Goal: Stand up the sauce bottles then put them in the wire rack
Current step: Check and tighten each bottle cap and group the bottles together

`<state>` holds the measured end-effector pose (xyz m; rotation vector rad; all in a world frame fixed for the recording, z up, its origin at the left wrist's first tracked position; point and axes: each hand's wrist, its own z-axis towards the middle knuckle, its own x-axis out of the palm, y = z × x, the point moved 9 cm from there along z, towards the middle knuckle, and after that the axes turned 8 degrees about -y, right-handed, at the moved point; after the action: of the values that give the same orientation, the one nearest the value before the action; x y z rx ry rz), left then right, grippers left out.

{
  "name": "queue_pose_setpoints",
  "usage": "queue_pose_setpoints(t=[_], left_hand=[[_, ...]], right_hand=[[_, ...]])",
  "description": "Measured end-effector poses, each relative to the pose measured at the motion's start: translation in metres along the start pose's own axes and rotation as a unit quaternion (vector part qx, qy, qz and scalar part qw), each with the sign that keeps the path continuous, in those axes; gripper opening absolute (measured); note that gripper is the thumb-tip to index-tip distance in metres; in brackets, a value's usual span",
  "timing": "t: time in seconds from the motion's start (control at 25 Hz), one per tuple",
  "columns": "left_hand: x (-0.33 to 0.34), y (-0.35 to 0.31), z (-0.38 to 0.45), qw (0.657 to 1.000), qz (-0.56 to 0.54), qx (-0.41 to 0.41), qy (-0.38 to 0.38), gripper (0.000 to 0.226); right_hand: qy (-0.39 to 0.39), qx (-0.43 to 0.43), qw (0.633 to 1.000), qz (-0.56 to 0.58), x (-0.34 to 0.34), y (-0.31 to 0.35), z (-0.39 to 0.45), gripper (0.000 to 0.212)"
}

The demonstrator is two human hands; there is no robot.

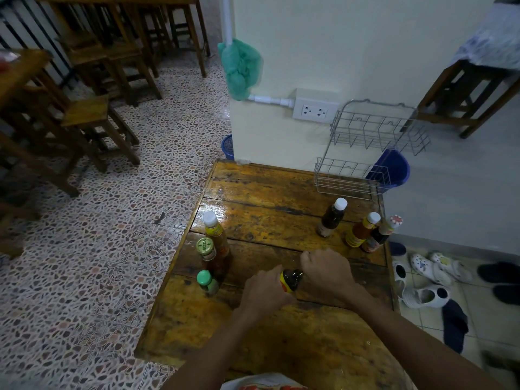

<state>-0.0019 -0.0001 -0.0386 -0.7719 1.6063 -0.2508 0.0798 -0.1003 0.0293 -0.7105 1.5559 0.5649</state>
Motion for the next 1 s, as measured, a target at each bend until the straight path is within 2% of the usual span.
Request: queue_pose_setpoints(t=[0.16,0.24,0.32,0.4,0.48,0.52,0.72,0.88,1.0], left_hand=[[-0.003,-0.003,-0.003,0.992,0.09,0.021,-0.091,0.044],[-0.001,-0.005,-0.006,0.987,0.108,0.027,-0.114,0.044],[0.0,-0.001,-0.003,0.99,0.097,0.019,-0.097,0.045],[0.003,0.003,0.004,1.0,0.005,0.011,-0.008,0.052],[0.007,0.0,0.007,0.987,-0.128,0.027,0.098,0.055],[0.004,-0.002,0.006,0.978,-0.168,0.034,0.119,0.051],[0.003,-0.001,0.011,0.953,-0.257,0.035,0.156,0.034],[0.005,-0.001,0.013,0.943,-0.274,0.013,0.188,0.032],[0.007,0.0,0.009,0.931,-0.288,-0.006,0.226,0.037]], right_hand=[[0.185,0.01,0.98,0.067,0.032,-0.011,0.01,0.025],[0.241,0.012,0.965,0.101,0.039,-0.009,0.012,0.025],[0.258,0.028,0.96,0.102,0.042,-0.011,0.01,0.029],[0.247,0.039,0.964,0.096,0.045,-0.018,0.013,0.026],[0.226,0.054,0.967,0.108,0.04,-0.023,0.016,0.02],[0.218,0.047,0.968,0.116,0.037,-0.022,0.018,0.019],[0.135,0.031,0.985,0.105,0.014,-0.019,0.027,0.024],[0.082,0.063,0.983,0.149,0.0,-0.019,0.026,0.013],[0.044,0.11,0.973,0.2,0.003,-0.025,0.026,0.027]])
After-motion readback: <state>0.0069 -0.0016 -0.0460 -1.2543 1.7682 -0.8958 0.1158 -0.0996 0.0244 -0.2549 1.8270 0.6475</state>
